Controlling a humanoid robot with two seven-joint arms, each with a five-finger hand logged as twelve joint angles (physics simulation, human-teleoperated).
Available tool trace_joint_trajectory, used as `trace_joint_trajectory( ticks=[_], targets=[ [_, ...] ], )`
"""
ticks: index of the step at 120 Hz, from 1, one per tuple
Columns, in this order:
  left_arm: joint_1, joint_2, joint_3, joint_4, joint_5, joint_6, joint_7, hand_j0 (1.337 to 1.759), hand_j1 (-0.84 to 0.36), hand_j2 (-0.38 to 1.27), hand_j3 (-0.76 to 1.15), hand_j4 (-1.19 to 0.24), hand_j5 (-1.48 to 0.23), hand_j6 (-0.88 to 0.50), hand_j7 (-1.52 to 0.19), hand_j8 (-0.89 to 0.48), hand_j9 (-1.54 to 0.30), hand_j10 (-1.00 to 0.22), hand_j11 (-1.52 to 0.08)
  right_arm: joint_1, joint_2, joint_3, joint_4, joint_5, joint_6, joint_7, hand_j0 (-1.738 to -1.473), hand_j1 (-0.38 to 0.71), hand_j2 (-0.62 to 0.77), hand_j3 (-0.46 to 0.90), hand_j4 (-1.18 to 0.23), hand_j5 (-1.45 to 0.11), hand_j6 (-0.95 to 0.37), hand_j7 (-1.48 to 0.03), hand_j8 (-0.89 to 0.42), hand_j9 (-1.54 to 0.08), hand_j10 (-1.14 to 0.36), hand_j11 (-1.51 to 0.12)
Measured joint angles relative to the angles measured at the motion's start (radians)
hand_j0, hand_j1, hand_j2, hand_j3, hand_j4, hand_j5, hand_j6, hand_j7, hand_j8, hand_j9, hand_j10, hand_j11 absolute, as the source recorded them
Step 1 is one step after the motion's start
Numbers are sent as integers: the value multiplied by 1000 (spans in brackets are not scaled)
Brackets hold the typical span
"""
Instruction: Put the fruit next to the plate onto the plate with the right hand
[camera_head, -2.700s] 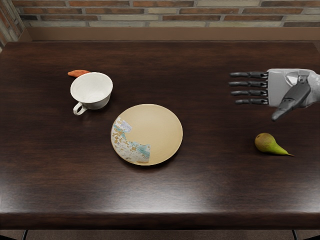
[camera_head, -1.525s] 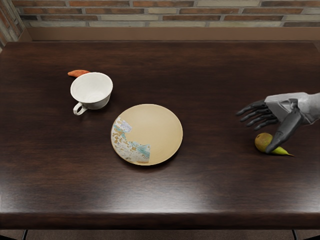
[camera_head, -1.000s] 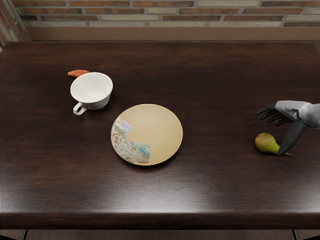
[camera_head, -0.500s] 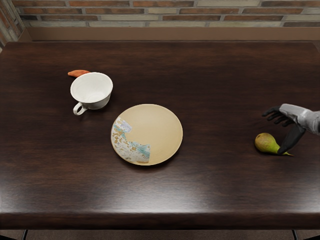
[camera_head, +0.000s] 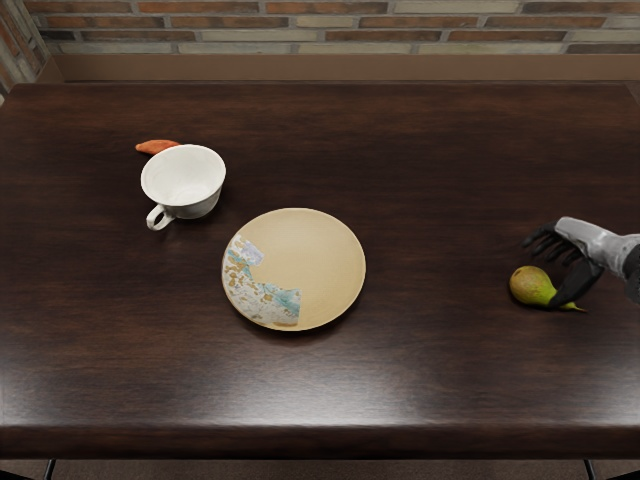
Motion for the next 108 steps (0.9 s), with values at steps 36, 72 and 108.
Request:
trace_joint_trajectory(
  ticks=[36,72,108],
  targets=[
    [0,0,0,0,0,0,0,1658,348,0,0,-1,-1,-1,-1,-1,-1,-1,-1,0,18,-25,0,-23,-45,0,-1658,42,-60,0,-335,-429,-338,-428,-336,-429,-335,-429],
    [0,0,0,0,0,0,0,1658,348,0,0,-1,-1,-1,-1,-1,-1,-1,-1,0,31,-50,0,-42,-77,0,-1658,21,-56,0,-318,-407,-321,-406,-319,-407,-318,-406],
    [0,0,0,0,0,0,0,1658,348,0,0,-1,-1,-1,-1,-1,-1,-1,-1,0,53,-65,0,-58,-111,0,-1658,25,-57,0,-321,-410,-323,-409,-322,-410,-320,-410]
  ],
)
